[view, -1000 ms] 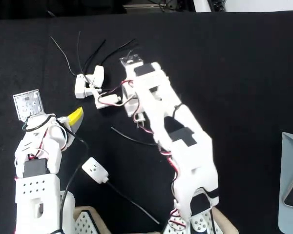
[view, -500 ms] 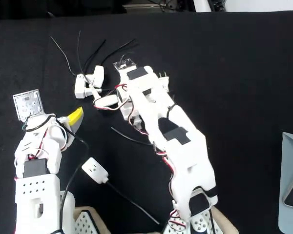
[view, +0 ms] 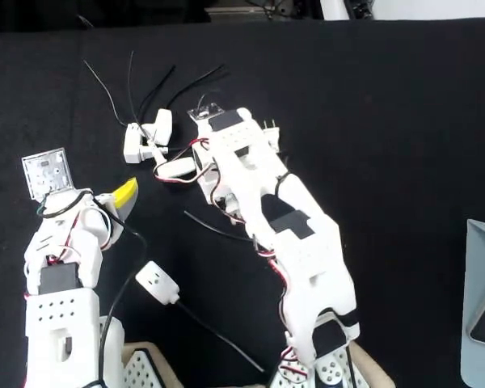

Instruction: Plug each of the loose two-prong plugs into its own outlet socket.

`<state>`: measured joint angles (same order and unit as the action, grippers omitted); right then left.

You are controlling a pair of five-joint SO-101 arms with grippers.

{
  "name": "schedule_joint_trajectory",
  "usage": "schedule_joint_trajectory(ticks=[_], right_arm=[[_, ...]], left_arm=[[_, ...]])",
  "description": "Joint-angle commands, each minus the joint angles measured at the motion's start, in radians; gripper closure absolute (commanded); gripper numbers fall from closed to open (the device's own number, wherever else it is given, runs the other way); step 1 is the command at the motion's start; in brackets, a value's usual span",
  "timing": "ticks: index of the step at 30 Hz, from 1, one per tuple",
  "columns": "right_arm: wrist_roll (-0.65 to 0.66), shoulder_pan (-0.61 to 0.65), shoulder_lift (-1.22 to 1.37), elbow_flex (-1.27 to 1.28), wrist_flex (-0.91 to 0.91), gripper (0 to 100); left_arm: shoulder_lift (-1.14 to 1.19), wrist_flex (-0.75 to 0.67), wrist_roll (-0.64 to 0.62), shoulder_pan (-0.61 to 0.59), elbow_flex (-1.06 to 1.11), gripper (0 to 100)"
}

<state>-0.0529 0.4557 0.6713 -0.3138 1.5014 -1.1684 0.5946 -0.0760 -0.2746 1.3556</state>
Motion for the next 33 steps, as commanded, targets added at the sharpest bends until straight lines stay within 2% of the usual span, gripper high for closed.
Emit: schedule_joint_trajectory(ticks=[1,7,14,19,28,33], right_arm=[[0.000,0.014,-0.033,-0.047,0.011,92.8],[-0.003,0.014,-0.038,-0.047,0.017,93.1],[-0.069,0.014,-0.033,-0.131,0.112,92.6],[-0.072,0.014,-0.031,-0.134,0.117,86.5],[-0.072,0.023,-0.030,-0.124,0.130,86.8],[-0.072,0.028,-0.030,-0.056,0.055,91.7]], left_arm=[[-0.009,-0.023,0.000,-0.001,-0.007,65],[-0.009,-0.023,0.000,0.001,-0.007,65],[-0.009,-0.023,0.000,0.001,-0.007,65],[-0.009,-0.023,0.000,0.001,-0.007,65],[-0.009,-0.023,0.000,0.001,-0.007,65],[-0.009,-0.023,0.000,0.001,-0.007,65]])
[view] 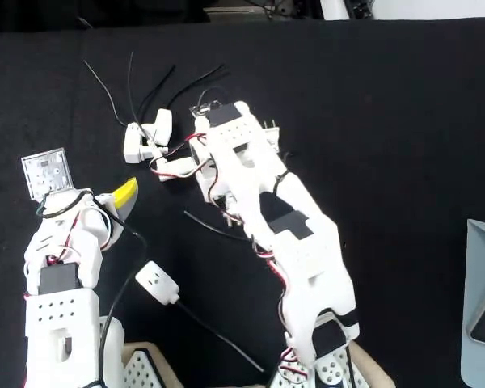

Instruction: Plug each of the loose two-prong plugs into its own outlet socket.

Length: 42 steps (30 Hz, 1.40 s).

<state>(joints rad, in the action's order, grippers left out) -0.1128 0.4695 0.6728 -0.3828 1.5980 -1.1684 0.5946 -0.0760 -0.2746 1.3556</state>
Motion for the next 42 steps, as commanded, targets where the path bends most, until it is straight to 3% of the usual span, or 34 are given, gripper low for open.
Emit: schedule_joint_trajectory(ticks=[1,9,25,31,42], right_arm=[[-0.012,0.012,-0.031,0.024,-0.051,91.7],[-0.032,0.058,-0.028,0.038,-0.058,91.7],[-0.058,0.020,0.038,0.010,-0.052,87.4],[-0.058,0.015,0.036,-0.038,-0.046,98.8],[-0.058,0.018,0.044,-0.094,0.064,91.7]], left_arm=[[-0.009,-0.023,0.000,0.001,-0.007,65],[-0.009,-0.023,0.000,0.001,-0.007,65],[-0.009,-0.023,0.000,0.001,-0.007,65],[-0.009,-0.023,0.000,0.001,-0.007,65],[-0.009,-0.023,0.000,0.001,-0.007,65]])
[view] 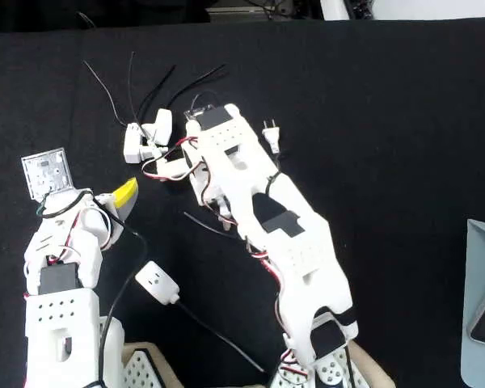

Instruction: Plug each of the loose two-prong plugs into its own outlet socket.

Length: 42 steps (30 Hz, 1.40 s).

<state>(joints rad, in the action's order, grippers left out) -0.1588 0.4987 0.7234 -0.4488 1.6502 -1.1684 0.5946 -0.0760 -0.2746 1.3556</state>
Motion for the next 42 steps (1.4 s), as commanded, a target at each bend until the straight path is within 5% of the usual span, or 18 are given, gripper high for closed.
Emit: schedule_joint_trajectory(ticks=[1,42], right_arm=[[-0.012,-0.011,-0.007,-0.025,0.011,92.2],[-0.014,-0.002,-0.022,-0.027,0.017,92.3]], left_arm=[[-0.009,-0.023,0.000,0.001,-0.007,65],[-0.009,-0.023,0.000,0.002,-0.007,65]])
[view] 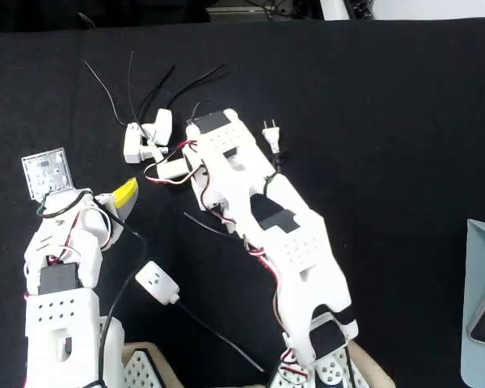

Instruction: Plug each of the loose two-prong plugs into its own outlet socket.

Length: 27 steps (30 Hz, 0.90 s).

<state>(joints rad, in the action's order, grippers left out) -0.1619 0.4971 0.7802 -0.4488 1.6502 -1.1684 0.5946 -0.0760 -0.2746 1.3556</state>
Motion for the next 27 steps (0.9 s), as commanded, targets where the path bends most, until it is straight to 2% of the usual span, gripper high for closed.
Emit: schedule_joint_trajectory(ticks=[1,8,27], right_arm=[[-0.011,0.000,-0.079,-0.027,0.017,92.3],[-0.031,-0.002,-0.079,-0.027,0.017,87.1],[-0.037,-0.003,-0.079,-0.093,0.064,87.1]], left_arm=[[-0.009,-0.023,0.000,0.002,-0.007,65],[-0.009,-0.023,0.000,0.002,-0.007,65],[-0.009,-0.023,0.000,0.002,-0.007,65]])
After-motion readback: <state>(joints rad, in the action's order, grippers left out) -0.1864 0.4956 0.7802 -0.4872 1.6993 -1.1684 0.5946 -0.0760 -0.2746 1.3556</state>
